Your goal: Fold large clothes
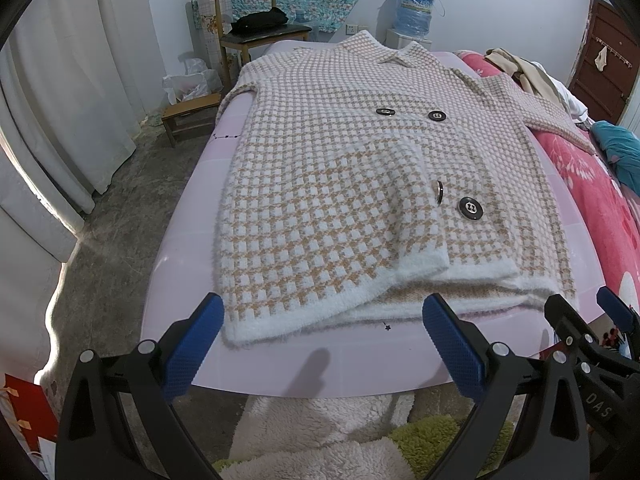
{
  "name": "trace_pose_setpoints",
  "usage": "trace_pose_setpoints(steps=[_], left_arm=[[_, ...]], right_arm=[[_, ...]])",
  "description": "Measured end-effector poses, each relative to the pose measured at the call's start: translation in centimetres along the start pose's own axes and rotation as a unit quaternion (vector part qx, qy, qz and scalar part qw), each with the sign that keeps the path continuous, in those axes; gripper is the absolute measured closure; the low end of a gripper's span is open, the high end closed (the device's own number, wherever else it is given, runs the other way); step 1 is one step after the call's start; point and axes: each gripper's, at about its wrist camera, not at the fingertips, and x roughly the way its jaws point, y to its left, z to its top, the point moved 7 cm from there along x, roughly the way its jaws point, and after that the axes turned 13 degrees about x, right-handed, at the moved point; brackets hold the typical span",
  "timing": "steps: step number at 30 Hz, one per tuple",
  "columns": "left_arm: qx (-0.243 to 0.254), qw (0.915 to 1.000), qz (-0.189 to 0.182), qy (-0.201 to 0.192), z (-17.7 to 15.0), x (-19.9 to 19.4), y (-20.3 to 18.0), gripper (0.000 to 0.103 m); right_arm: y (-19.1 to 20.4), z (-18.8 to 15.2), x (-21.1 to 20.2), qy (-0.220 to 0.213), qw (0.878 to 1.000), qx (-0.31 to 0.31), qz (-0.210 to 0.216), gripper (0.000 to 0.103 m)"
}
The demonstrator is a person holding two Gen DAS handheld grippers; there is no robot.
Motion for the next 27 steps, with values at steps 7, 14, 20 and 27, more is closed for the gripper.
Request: trace_pose_setpoints(steps=[7,14,20,27], left_arm=[[0.0,1.0,-0.001,0.001,0.0,0.3,0.1,0.005],[0.0,1.0,-0.001,0.0,0.0,0.4,0.1,0.005],[0.002,1.0,-0.001,0.001,0.0,0.4,0.6,0.005],[0.002,1.0,-0.005,0.003,0.8,1.5,1.7,0.005]], right_arm=[[0.1,-0.1,0.0,-0.001,1.0,0.0,0.0,0.008],[0.2,0.0,0.2,-0.001,1.0,-0.001,0.0,0.008],[0.5,0.4,0.5,0.0,1.0,0.0,-0.003,0.008],[0.8,1.4,1.1,0.0,1.0,0.003,-0.015,0.008]])
